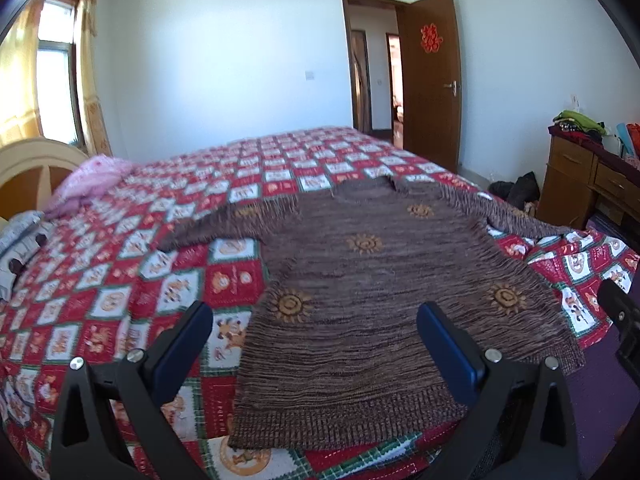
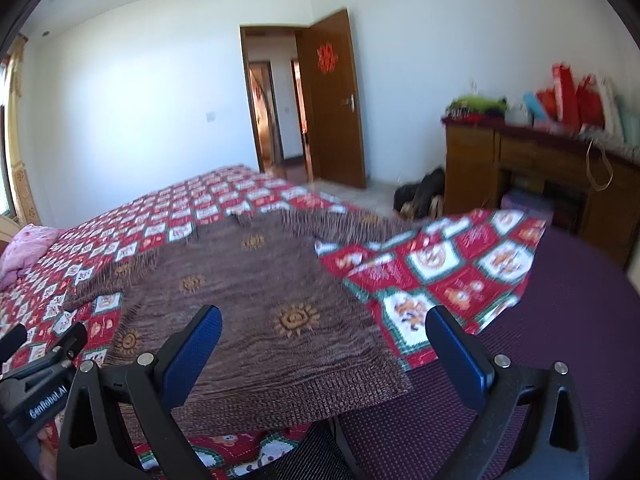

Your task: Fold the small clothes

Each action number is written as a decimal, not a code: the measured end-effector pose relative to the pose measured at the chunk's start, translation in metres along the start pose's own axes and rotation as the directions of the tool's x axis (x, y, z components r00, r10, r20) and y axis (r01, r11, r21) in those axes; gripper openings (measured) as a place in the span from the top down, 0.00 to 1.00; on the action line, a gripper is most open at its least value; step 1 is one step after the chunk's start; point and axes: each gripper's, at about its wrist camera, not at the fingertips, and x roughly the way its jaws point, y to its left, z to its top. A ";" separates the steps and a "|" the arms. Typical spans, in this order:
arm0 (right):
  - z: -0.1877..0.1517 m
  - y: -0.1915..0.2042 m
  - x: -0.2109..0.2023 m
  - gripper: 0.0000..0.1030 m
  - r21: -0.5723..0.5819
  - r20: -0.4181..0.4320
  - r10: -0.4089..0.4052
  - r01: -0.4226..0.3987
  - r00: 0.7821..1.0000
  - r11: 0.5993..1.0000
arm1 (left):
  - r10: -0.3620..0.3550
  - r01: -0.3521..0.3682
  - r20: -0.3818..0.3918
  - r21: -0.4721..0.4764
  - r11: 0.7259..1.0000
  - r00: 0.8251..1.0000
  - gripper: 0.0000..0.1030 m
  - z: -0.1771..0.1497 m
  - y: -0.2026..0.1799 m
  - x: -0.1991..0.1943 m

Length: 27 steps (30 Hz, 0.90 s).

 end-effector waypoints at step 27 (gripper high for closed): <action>0.138 -0.208 0.303 0.49 0.495 -0.345 0.079 0.110 0.935 0.862 | 0.013 -0.045 -0.265 -0.116 0.992 0.964 0.00 0.073 0.043 0.237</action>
